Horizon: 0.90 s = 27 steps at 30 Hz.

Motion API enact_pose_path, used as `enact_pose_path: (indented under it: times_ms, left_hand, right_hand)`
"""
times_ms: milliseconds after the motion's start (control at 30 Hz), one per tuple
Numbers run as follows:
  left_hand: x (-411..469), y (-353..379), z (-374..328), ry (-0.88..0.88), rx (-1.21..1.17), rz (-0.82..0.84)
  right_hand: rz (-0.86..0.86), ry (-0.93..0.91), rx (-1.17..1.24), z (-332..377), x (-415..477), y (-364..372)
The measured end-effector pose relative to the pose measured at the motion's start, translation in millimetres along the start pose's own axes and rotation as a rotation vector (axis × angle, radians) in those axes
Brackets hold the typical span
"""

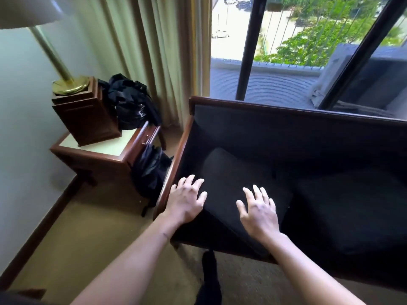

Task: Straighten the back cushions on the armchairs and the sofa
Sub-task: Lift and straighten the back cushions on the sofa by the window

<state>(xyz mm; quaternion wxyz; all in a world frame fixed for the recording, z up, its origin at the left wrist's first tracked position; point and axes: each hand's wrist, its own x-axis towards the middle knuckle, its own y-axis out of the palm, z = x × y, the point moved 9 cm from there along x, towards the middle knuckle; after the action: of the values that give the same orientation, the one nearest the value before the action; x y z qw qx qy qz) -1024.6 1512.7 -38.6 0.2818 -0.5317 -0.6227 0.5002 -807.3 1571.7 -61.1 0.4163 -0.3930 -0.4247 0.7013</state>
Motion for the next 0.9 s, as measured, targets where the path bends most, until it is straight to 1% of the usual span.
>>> enact_pose_path:
  times_ms: [67, 200, 367, 500, 633, 733, 900]
  left_hand:
    - [41.3, 21.3, -9.3, -0.003, -0.003, 0.048]
    - [128.3, 65.1, -7.5, -0.064, -0.026, 0.140]
    - [233.2, 125.0, 20.5, -0.196, -0.080, 0.246]
    - [301.5, 171.5, 44.7, -0.306, -0.108, 0.285]
    - [345.5, 218.9, 64.4, -0.382, -0.077, 0.325]
    - [366.9, 241.1, 77.6, -0.433, -0.071, 0.317]
    - [391.8, 257.0, 100.1, -0.572, -0.255, 0.280]
  right_hand:
    - [0.014, 0.054, -0.005, -32.5, 26.9, 5.7]
    - [0.084, 0.169, 0.001, -91.0, 92.0, 29.6]
    - [0.183, 0.345, 0.048, -159.3, 169.7, 77.9]
    - [0.204, 0.505, 0.080, -212.2, 210.6, 115.0]
    - [0.193, 0.704, 0.105, -265.2, 231.0, 143.9]
    - [0.160, 0.852, 0.204, -295.7, 237.8, 160.8]
    - [0.017, 1.084, 0.409, -323.1, 237.8, 186.0]
